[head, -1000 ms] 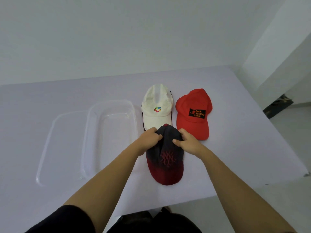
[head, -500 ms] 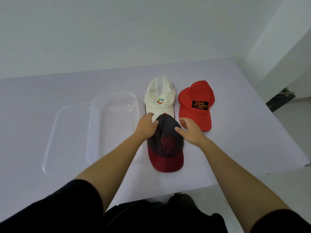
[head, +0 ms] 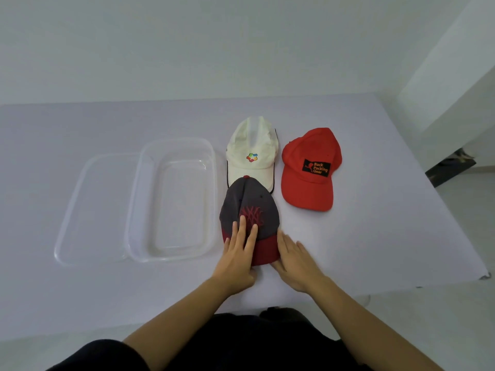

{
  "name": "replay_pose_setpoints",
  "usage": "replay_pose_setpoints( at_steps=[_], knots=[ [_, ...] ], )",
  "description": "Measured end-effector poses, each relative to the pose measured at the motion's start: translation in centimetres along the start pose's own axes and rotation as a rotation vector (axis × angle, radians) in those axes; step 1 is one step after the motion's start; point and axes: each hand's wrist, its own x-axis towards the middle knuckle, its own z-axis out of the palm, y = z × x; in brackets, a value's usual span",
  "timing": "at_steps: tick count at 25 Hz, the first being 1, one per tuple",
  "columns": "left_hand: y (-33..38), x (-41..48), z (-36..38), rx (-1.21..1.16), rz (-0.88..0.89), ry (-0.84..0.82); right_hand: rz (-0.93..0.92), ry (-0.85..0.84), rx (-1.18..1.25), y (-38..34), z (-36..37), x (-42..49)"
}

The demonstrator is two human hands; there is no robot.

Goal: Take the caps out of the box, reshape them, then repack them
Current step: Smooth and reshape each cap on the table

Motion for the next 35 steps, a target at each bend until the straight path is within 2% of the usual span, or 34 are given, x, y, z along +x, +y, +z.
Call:
replay_pose_setpoints(
  at_steps=[3,6,8,10,13,16,20,24,25,27,29,30,32,35],
  knots=[
    [0.6,1.0,-0.2,0.063,-0.069,0.101,-0.019,0.169,-0.004,-0.5,-0.1,-0.2],
    [1.0,0.8,-0.5,0.09,-0.071,0.187,-0.021,0.387,-0.153,-0.6,-0.7,0.0],
    [0.9,0.3,-0.5,0.143,-0.002,0.269,0.056,0.408,-0.218,-1.1,-1.7,0.6],
    [0.8,0.0,-0.6,0.171,0.006,0.279,0.134,0.424,-0.271,-2.1,-3.0,1.1],
    [0.7,-0.2,-1.7,0.169,0.011,0.308,0.056,0.497,-0.35,-3.2,-4.2,1.5],
    [0.3,0.1,-2.3,0.097,0.045,0.353,-0.008,0.477,-0.262,-3.7,-5.0,1.3],
    [0.3,0.5,-2.9,0.029,0.089,0.375,0.071,0.452,-0.139,-3.9,-5.4,1.3],
    [0.6,0.5,-3.5,0.058,0.081,0.374,0.13,0.541,-0.106,-3.8,-5.8,1.5],
    [0.6,0.5,-3.6,0.088,0.093,0.38,0.114,0.568,-0.107,-3.7,-5.9,1.4],
    [0.7,0.4,-3.7,0.137,0.118,0.394,-0.054,0.579,-0.065,-3.3,-6.1,1.2],
    [0.8,0.2,-3.8,0.11,0.138,0.424,-0.195,0.433,0.094,-3.4,-6.6,1.0],
    [0.8,0.2,-3.8,0.071,0.142,0.447,-0.204,0.348,0.202,-3.9,-6.7,0.9],
    [0.8,0.2,-4.1,-0.012,0.146,0.504,-0.175,0.337,0.363,-4.7,-6.8,1.0],
    [0.6,0.3,-5.0,-0.019,0.196,0.55,-0.207,0.374,0.33,-5.1,-7.5,1.1]
  ],
)
